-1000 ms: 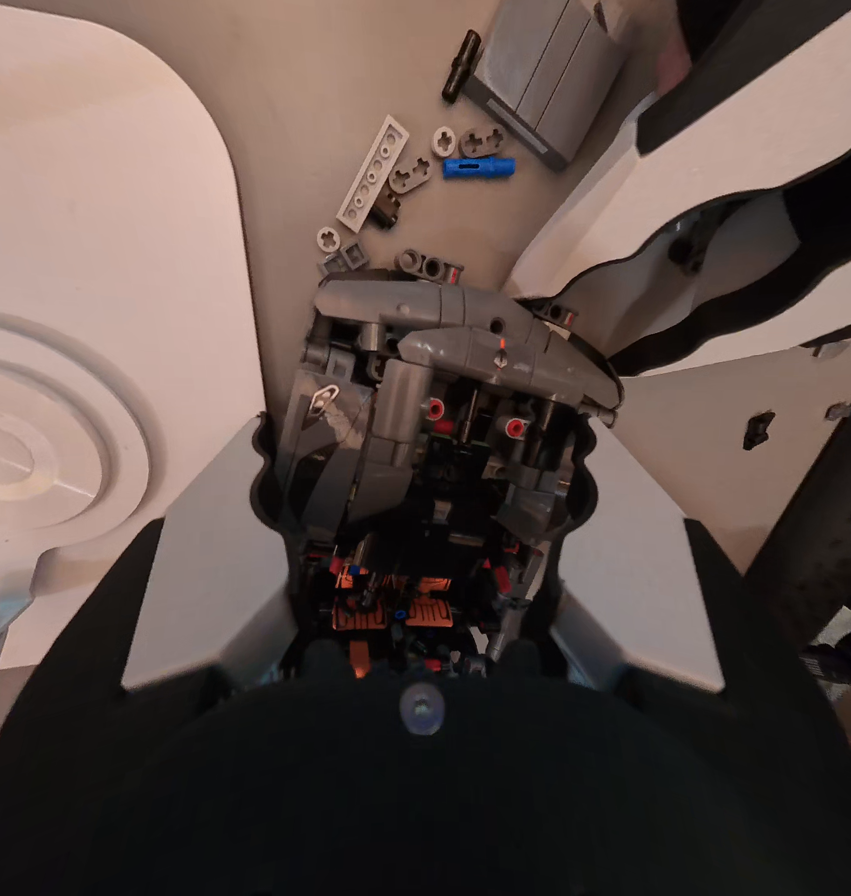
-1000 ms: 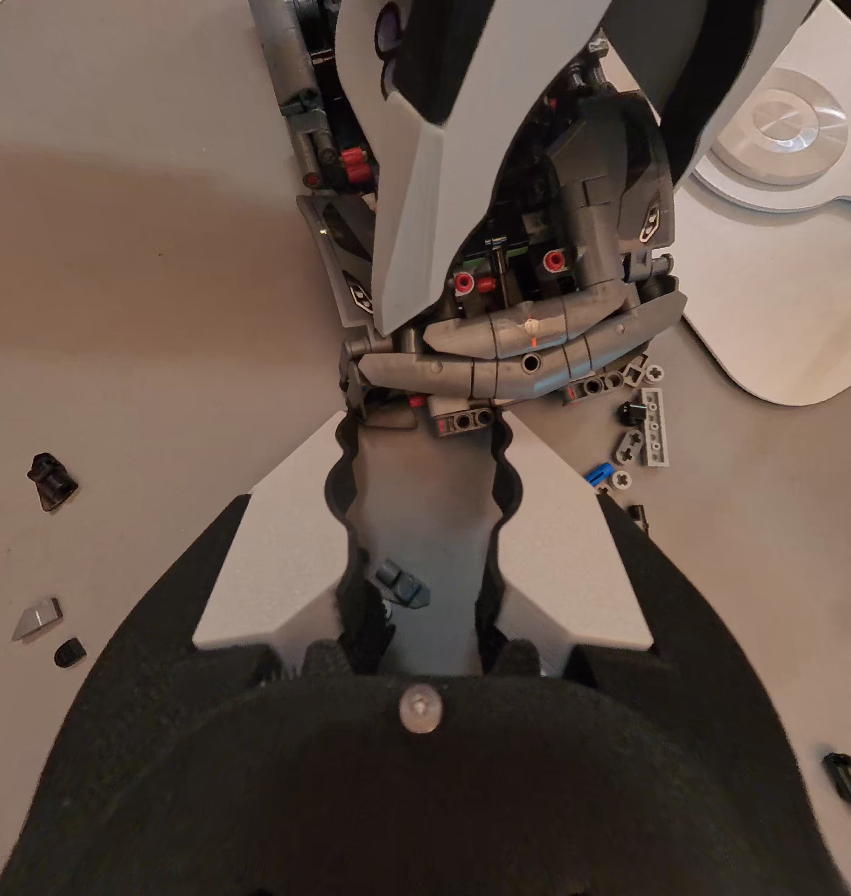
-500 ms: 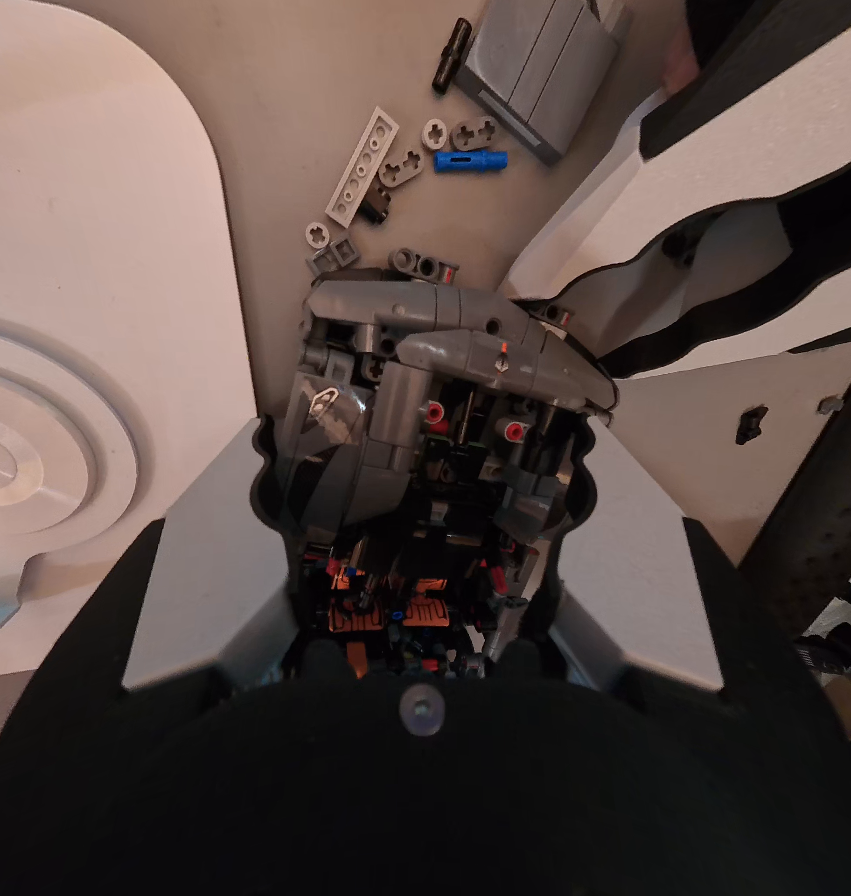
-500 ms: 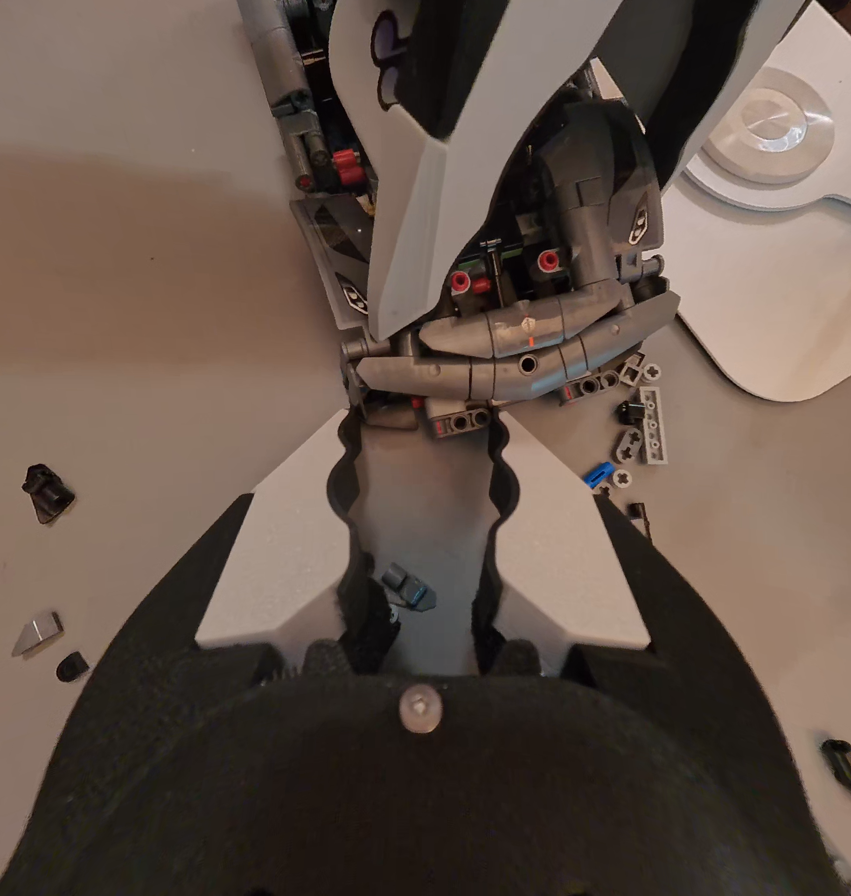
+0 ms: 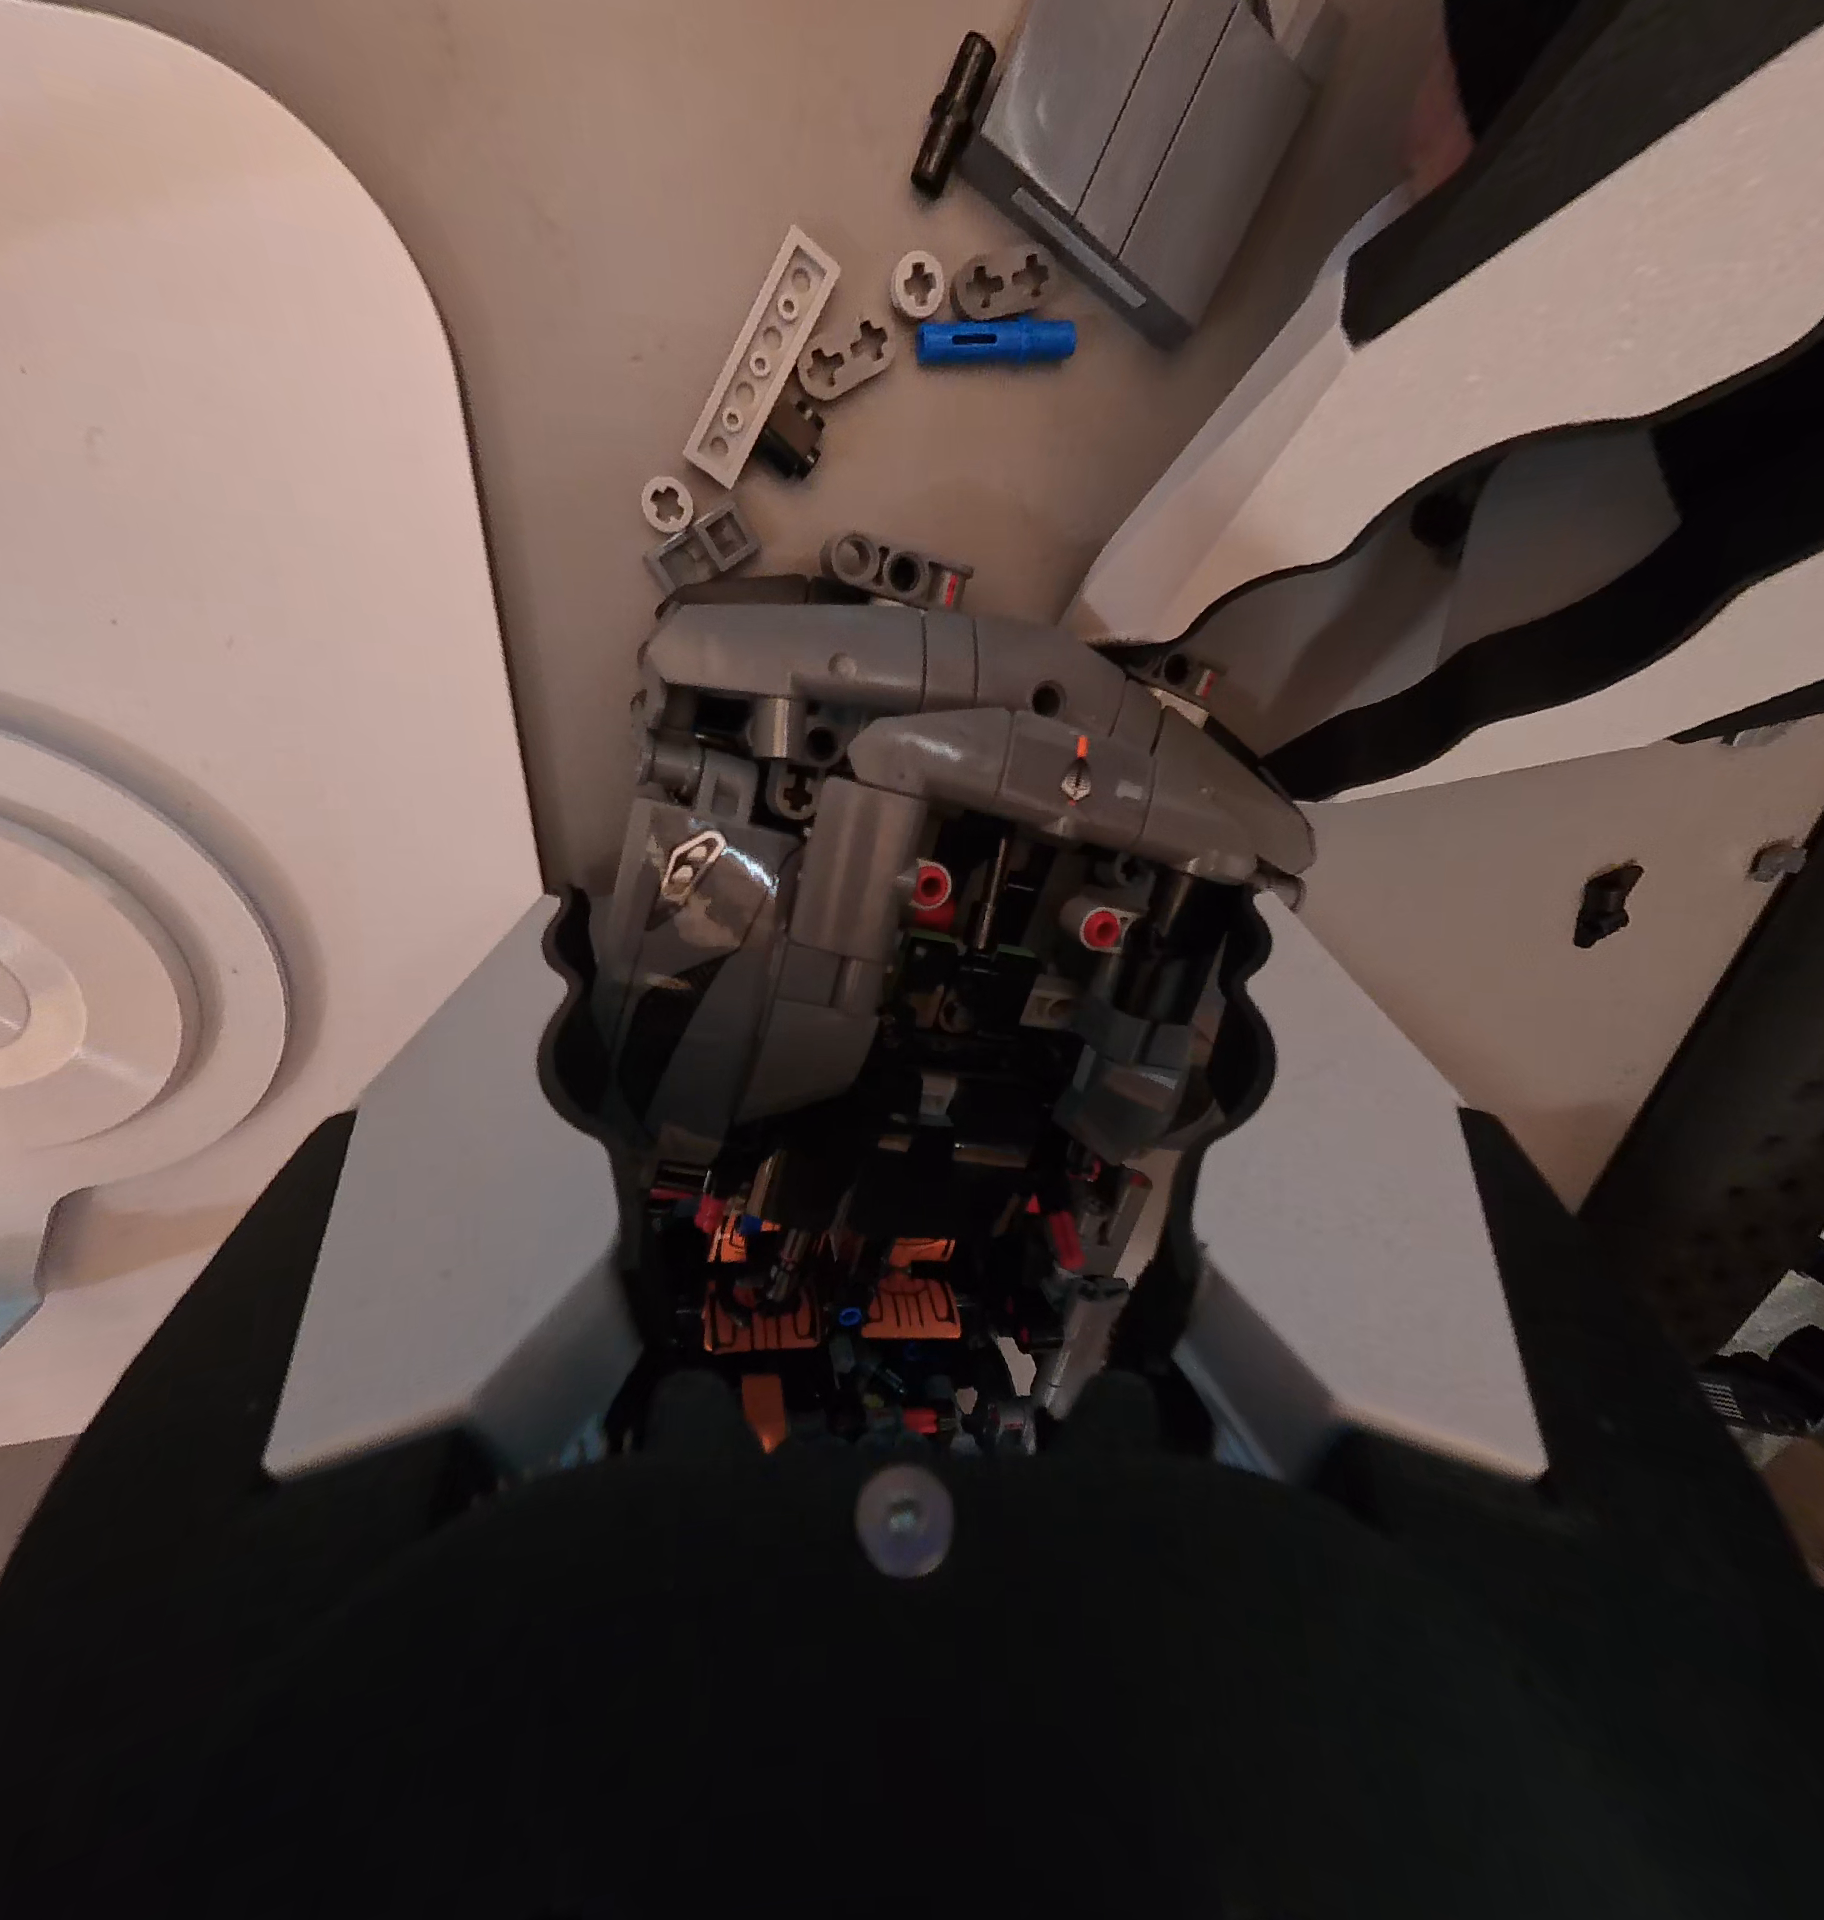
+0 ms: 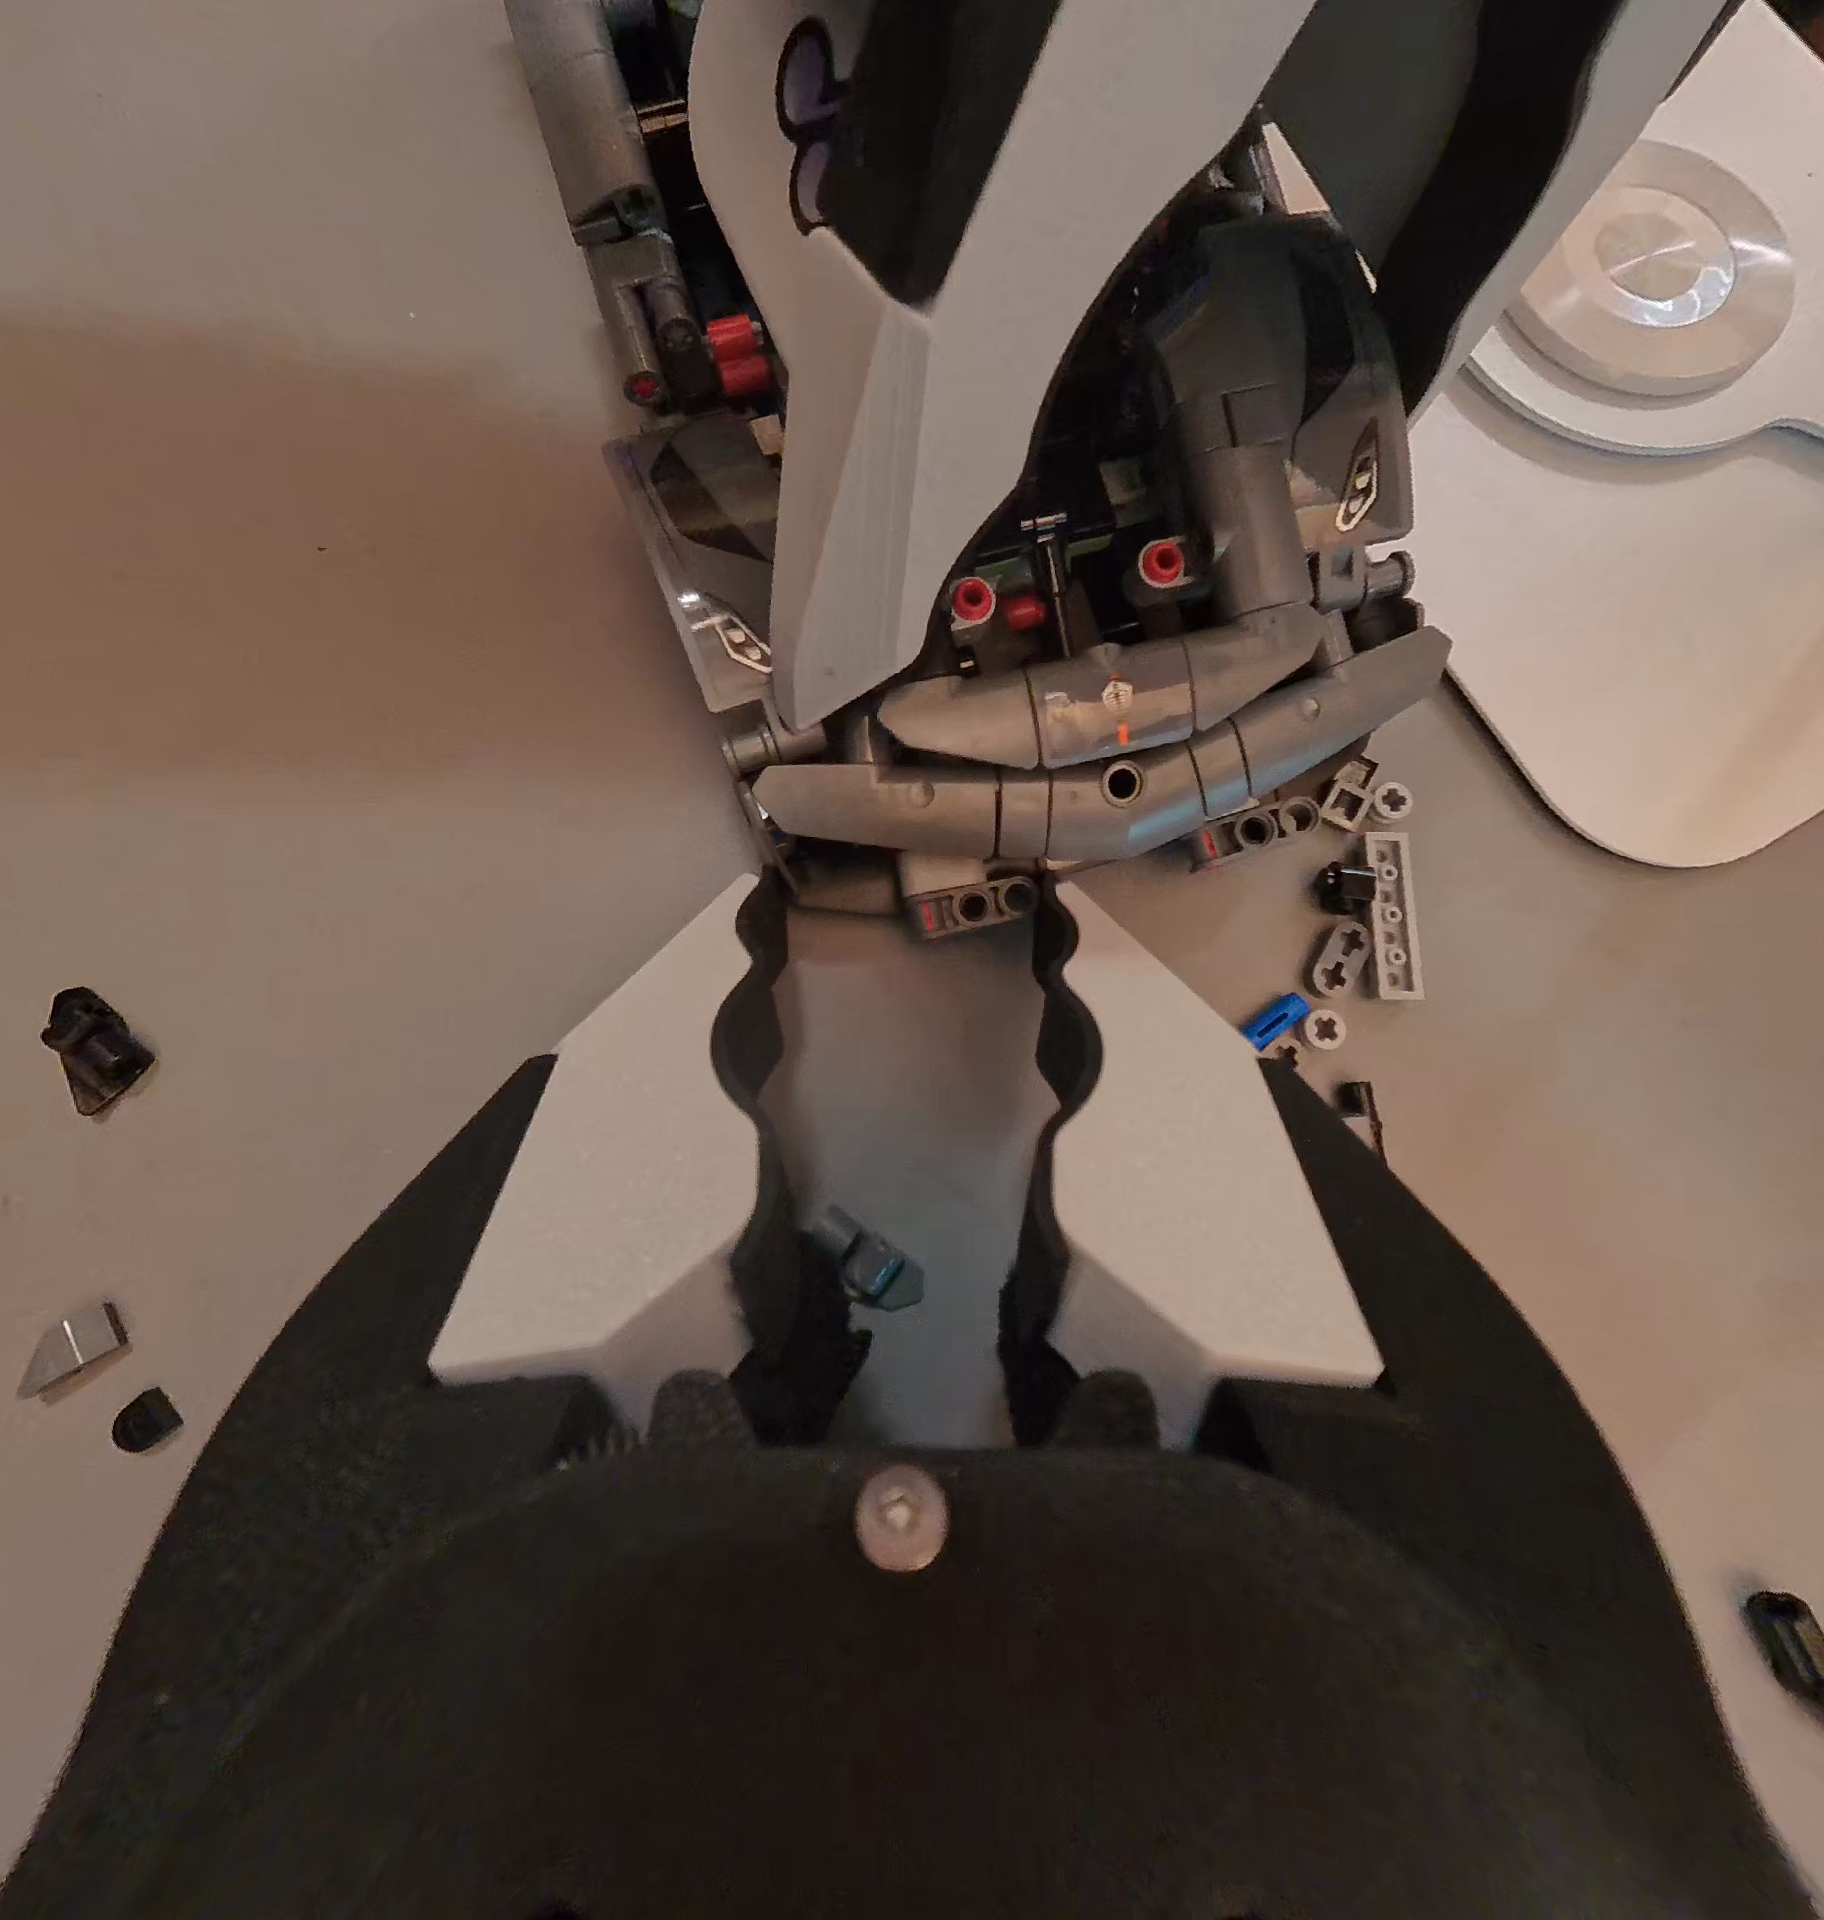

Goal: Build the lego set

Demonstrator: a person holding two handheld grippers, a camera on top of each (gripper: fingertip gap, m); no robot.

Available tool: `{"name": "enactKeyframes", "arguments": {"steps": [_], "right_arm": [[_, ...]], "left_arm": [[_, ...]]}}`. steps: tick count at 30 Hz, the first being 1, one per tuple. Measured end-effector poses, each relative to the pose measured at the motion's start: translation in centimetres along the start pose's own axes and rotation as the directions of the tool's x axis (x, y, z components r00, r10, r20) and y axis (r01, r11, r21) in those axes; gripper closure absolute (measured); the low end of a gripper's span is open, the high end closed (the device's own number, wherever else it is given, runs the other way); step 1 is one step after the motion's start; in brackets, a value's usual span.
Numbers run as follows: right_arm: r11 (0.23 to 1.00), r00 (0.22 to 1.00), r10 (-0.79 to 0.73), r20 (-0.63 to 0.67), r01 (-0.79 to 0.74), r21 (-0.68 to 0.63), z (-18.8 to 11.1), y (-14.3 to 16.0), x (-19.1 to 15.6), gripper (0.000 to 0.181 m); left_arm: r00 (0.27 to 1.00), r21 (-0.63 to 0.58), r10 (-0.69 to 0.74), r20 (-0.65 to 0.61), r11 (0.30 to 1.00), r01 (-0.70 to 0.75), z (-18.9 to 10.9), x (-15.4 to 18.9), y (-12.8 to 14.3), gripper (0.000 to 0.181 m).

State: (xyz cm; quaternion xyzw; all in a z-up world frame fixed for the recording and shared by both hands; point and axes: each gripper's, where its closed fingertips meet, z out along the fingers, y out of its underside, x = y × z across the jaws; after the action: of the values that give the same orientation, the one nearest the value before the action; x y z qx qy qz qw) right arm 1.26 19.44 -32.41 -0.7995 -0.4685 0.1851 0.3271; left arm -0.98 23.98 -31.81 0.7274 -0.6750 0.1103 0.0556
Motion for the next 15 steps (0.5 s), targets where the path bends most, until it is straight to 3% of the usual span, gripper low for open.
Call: {"name": "enactKeyframes", "arguments": {"steps": [10, 13, 15], "right_arm": [[1.000, 1.000, -0.005, 0.004, 0.005, 0.011, -0.2, 0.1, 0.1, 0.132], [1.000, 1.000, -0.019, 0.006, 0.019, 0.010, -0.4, 0.3, -0.1, 0.124], [1.000, 1.000, -0.027, 0.012, 0.027, 0.005, -0.6, 0.5, -0.3, 0.123]], "left_arm": [[1.000, 0.022, -0.012, -0.001, 1.000, 0.012, -0.4, -0.3, -0.1, 0.067], [0.998, 0.040, -0.047, 0.051, 0.998, 0.045, -1.1, -1.3, 0.6, 0.055], [0.995, 0.095, -0.056, 0.087, 0.994, 0.048, -2.1, -1.4, 0.8, 0.061]]}}
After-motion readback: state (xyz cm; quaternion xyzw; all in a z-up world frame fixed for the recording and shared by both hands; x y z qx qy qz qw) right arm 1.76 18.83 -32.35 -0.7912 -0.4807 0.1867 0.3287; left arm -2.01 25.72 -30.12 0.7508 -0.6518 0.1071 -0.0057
